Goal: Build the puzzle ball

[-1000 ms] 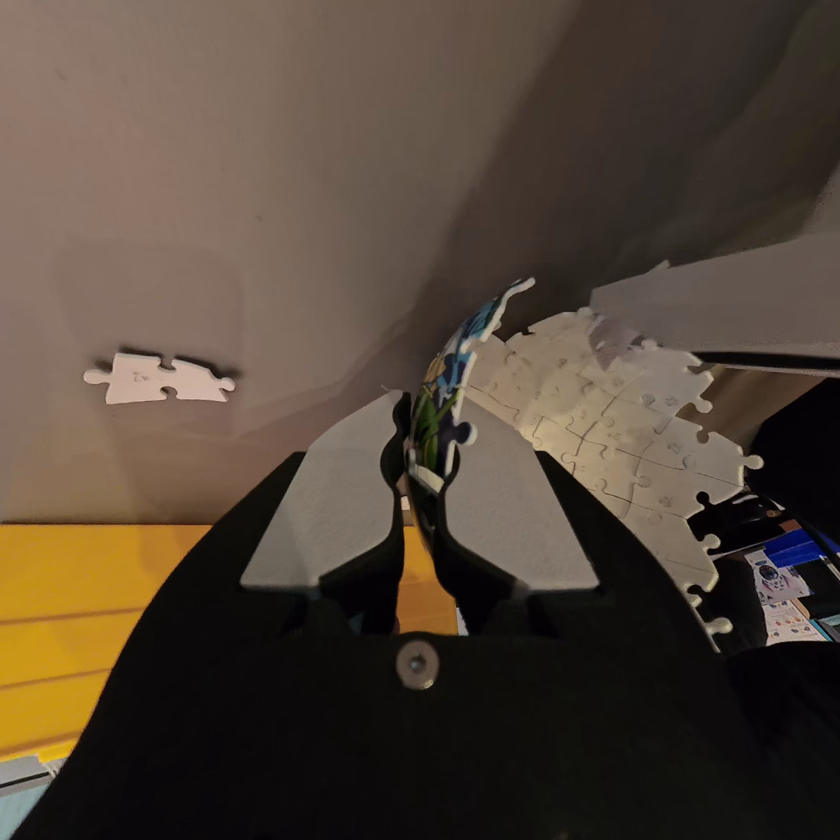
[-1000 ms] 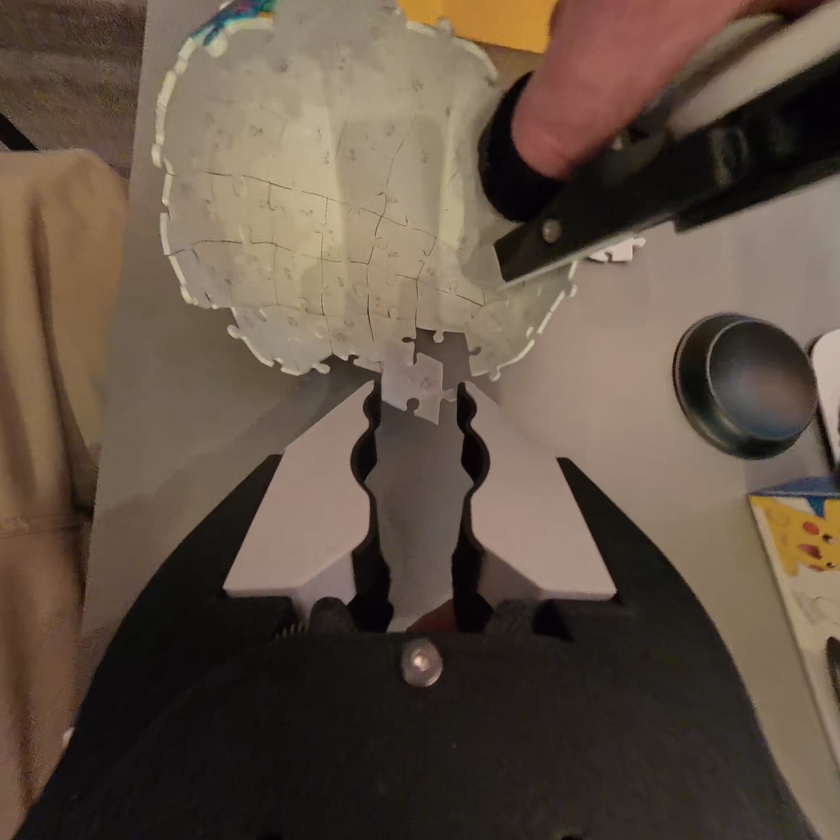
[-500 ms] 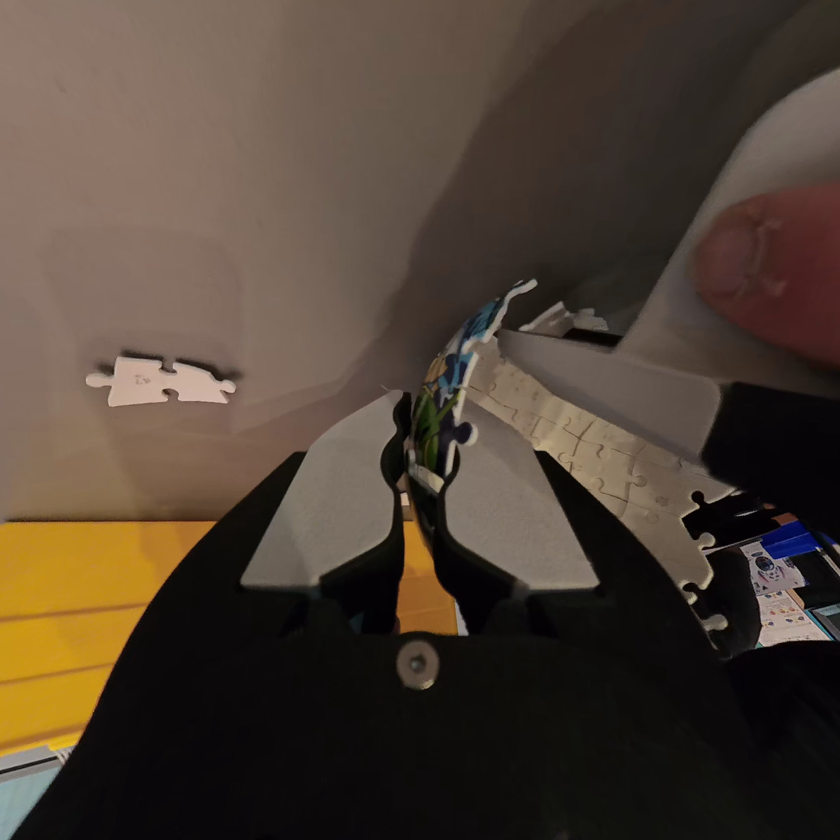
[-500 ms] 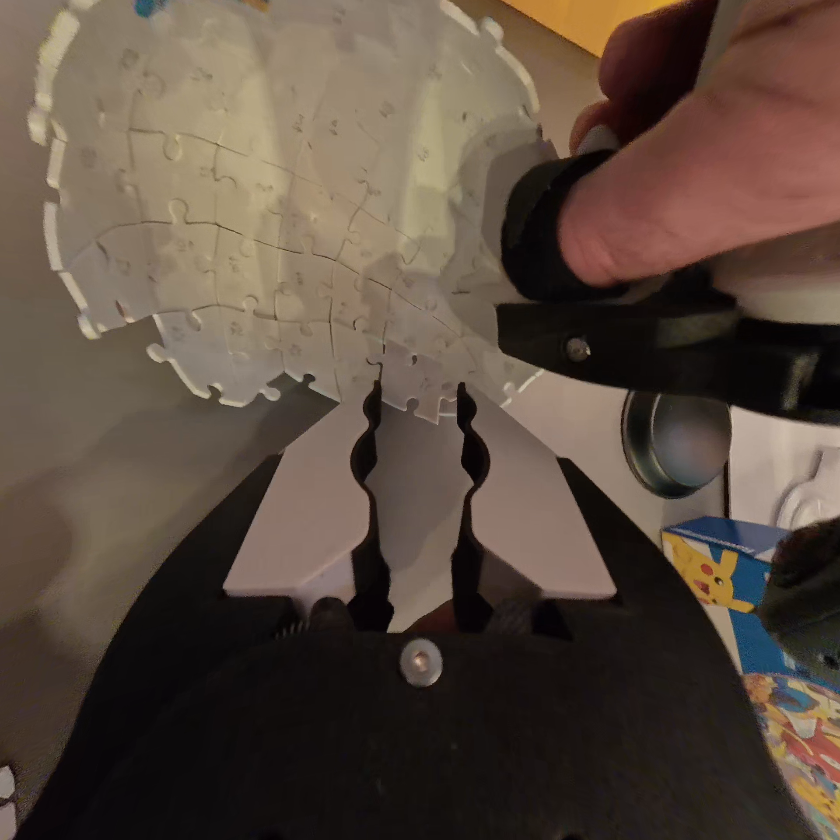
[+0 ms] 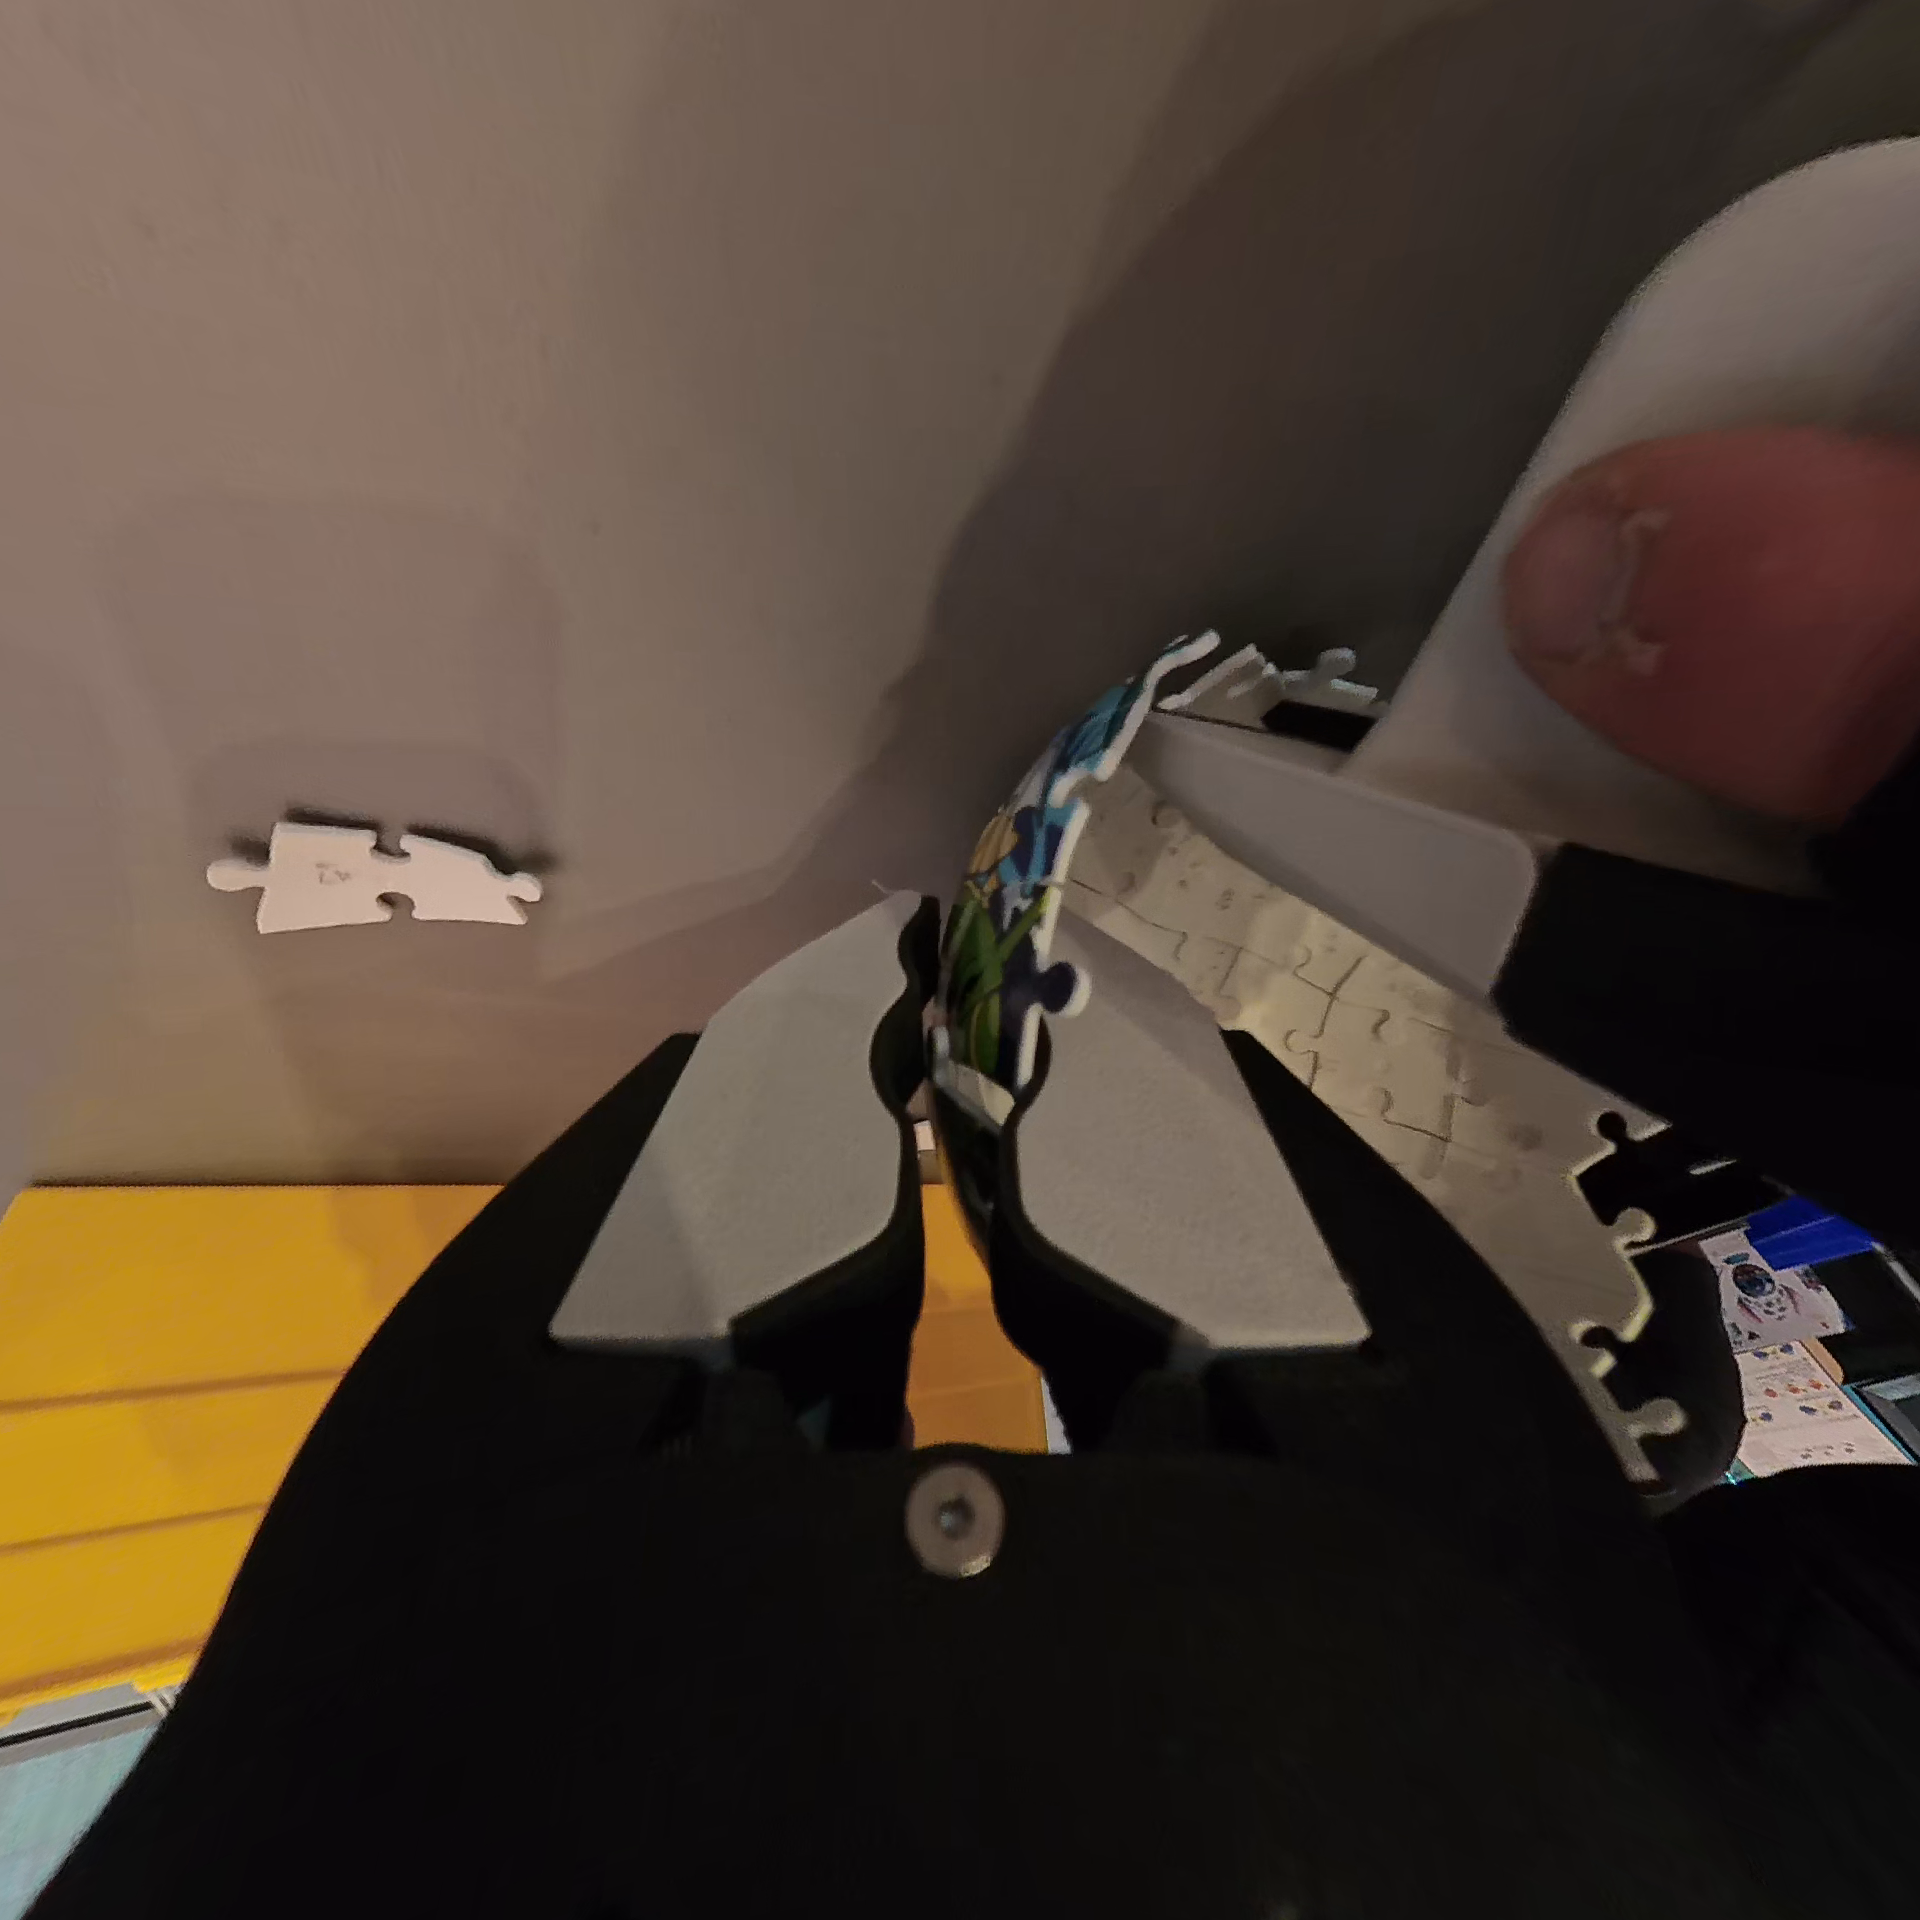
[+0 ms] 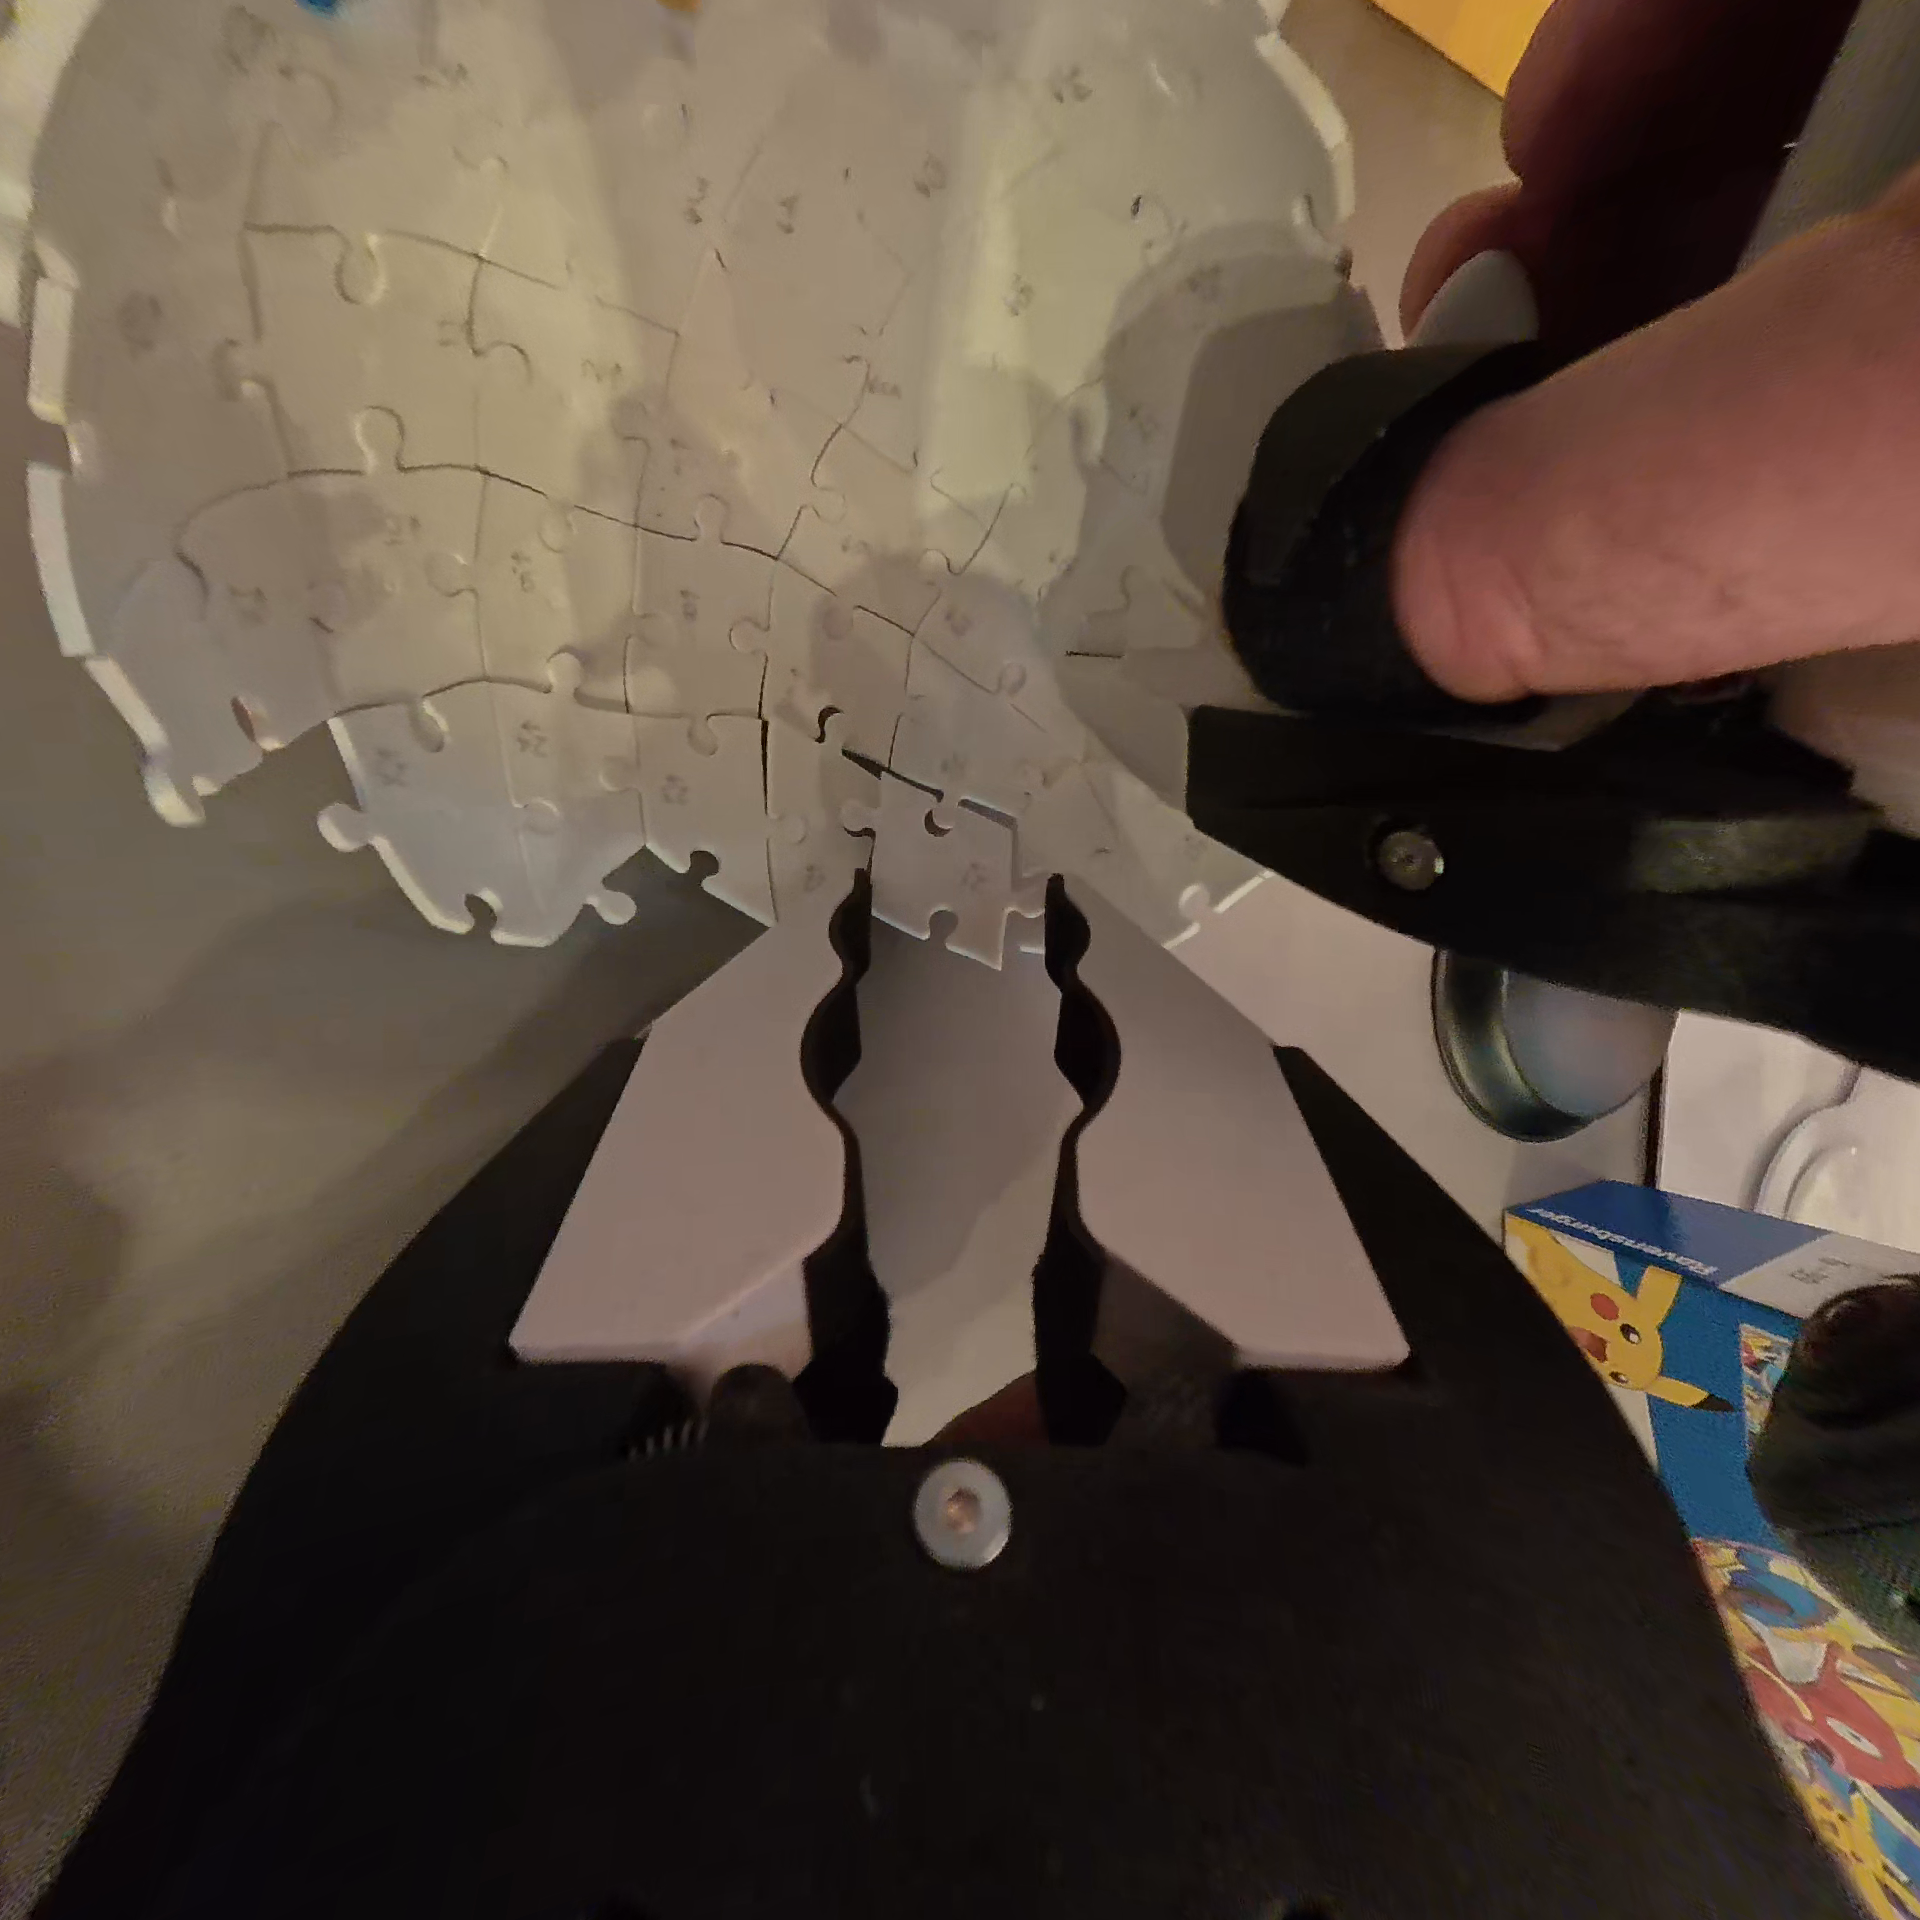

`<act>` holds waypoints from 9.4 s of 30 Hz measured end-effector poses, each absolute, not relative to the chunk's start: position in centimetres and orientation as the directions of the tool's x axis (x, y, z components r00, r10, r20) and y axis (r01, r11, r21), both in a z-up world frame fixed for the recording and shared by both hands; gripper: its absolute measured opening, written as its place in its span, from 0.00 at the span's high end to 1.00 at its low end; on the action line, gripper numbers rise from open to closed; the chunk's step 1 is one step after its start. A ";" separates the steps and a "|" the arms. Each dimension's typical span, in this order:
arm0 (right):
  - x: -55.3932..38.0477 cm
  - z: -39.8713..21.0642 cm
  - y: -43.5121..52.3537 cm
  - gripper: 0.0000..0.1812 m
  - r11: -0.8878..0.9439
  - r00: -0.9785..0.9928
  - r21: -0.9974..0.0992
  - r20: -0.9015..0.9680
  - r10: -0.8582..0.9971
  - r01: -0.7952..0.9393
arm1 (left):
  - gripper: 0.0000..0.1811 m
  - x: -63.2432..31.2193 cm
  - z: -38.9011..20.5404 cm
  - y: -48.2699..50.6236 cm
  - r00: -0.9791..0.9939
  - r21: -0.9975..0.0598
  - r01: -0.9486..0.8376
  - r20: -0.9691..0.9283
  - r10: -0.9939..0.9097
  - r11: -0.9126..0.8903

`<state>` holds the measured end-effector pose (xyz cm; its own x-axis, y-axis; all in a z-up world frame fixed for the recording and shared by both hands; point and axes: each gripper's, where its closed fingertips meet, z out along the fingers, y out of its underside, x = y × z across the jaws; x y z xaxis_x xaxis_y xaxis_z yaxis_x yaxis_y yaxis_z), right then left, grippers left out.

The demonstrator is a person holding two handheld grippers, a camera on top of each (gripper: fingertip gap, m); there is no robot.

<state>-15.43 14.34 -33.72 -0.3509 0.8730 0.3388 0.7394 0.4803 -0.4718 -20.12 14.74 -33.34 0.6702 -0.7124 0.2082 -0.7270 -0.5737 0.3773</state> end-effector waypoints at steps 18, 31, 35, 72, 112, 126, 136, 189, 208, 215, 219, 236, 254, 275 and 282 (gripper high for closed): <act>-14.4 -32.4 13.8 0.85 0.357 -0.287 -0.568 0.213 0.934 0.741 | 0.96 -20.0 -33.3 14.8 0.671 0.375 -0.727 0.204 -0.713 -0.576; -13.5 -33.7 14.0 0.81 -0.343 0.097 -0.627 -0.392 0.915 0.699 | 0.96 -19.8 -33.3 14.7 0.669 0.342 -0.731 0.187 -0.719 -0.591; -14.3 -34.1 13.9 0.87 -0.390 0.115 -0.608 -0.440 0.891 0.692 | 0.96 -19.7 -33.3 14.6 0.667 0.332 -0.733 0.183 -0.722 -0.593; -13.9 -33.4 13.6 1.00 -0.490 0.093 -0.510 -0.620 0.779 0.707 | 0.96 -19.6 -33.2 14.2 0.668 0.290 -0.737 0.175 -0.723 -0.611; -14.9 -33.9 10.6 0.97 -0.553 0.158 -0.467 -0.648 0.745 0.690 | 0.96 -19.9 -32.5 13.4 0.722 0.059 -0.690 0.127 -0.680 -0.721; -15.9 -33.9 11.3 0.91 -0.543 0.162 -0.480 -0.628 0.761 0.689 | 0.96 -19.2 -31.8 13.7 0.733 -0.048 -0.672 0.093 -0.673 -0.739; -16.2 -34.1 11.6 0.99 -0.526 0.137 -0.511 -0.616 0.776 0.680 | 0.96 -18.9 -31.0 14.1 0.736 -0.106 -0.666 0.065 -0.674 -0.738; -12.6 -31.2 15.7 0.87 -0.295 0.039 -0.600 -0.401 0.915 0.744 | 0.97 -19.4 -32.0 11.9 0.736 -0.042 -0.659 0.171 -0.655 -0.751; -12.8 -34.5 15.0 0.94 -0.142 0.014 -0.554 -0.228 0.973 0.820 | 0.97 -21.1 -32.3 12.4 0.697 0.141 -0.717 0.183 -0.694 -0.683; -14.3 -33.3 15.9 0.94 -0.075 -0.020 -0.651 -0.137 0.990 0.756 | 0.97 -21.0 -32.3 12.2 0.691 0.152 -0.723 0.190 -0.698 -0.674; -13.9 -34.9 15.3 0.97 -0.055 -0.041 -0.585 -0.149 0.988 0.809 | 0.97 -20.9 -32.4 12.1 0.691 0.159 -0.722 0.199 -0.695 -0.673; -13.0 -34.9 13.8 0.98 -0.134 -0.021 -0.572 -0.256 0.966 0.809 | 0.97 -20.0 -32.6 11.8 0.707 0.210 -0.706 0.262 -0.657 -0.676; -12.8 -34.4 14.4 0.97 -0.161 -0.017 -0.591 -0.284 0.959 0.791 | 0.97 -19.4 -32.9 11.4 0.742 0.249 -0.666 0.322 -0.588 -0.704; -12.7 -33.1 14.9 0.96 -0.202 -0.034 -0.622 -0.346 0.937 0.757 | 0.97 -19.2 -33.0 11.8 0.774 0.273 -0.620 0.365 -0.517 -0.736; -13.3 -34.9 13.8 0.98 -0.144 -0.064 -0.590 -0.317 0.946 0.794 | 0.97 -19.4 -33.1 11.8 0.789 0.278 -0.592 0.389 -0.475 -0.756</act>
<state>-13.29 13.82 -34.91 -0.0639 0.9462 -0.3172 0.7943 -0.1442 -0.5902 -19.37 11.76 -33.14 0.7895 -0.4747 0.3890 -0.5920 -0.7563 0.2784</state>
